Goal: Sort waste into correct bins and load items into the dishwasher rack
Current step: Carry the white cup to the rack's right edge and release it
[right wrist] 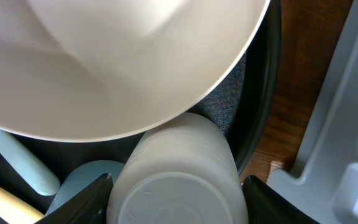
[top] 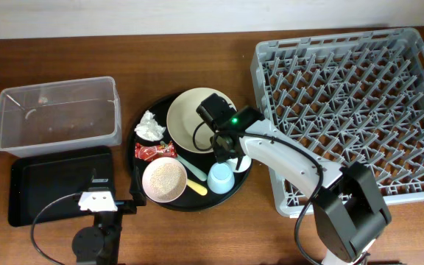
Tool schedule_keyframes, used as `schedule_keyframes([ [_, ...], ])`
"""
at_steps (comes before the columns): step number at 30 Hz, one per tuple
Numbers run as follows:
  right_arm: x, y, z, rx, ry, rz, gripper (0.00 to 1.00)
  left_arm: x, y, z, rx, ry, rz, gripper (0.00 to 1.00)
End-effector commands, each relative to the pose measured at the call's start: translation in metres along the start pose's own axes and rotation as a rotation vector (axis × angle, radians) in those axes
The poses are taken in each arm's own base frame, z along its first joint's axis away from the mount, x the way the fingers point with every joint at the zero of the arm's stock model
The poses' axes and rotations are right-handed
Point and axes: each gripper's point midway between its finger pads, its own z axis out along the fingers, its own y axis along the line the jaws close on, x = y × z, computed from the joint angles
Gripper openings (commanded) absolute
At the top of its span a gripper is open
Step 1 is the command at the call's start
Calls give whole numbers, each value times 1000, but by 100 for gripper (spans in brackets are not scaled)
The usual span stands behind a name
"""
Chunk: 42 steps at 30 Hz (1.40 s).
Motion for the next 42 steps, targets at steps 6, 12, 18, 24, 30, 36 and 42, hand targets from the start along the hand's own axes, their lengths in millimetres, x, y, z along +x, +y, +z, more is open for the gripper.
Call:
schedule_keyframes([
  [6,-18,-18,-58,32,-115,34,59,2,-3,0,18,1,16,100],
  [12,-31,-39,-125,69,-232,63,59,2,-3,0,18,1,16,99],
  [18,-20,-109,-204,234,-371,240,59,2,-3,0,18,1,16,99],
  [24,34,-224,-234,386,-334,574,55,2,-3,0,18,1,16,99],
  [30,85,-307,-224,475,-207,874,54,2,-3,0,18,1,16,99],
  [36,136,-372,-195,455,-45,1074,53,2,-3,0,18,1,16,99],
  [42,171,-409,-161,362,61,1237,53,2,-3,0,18,1,16,99],
])
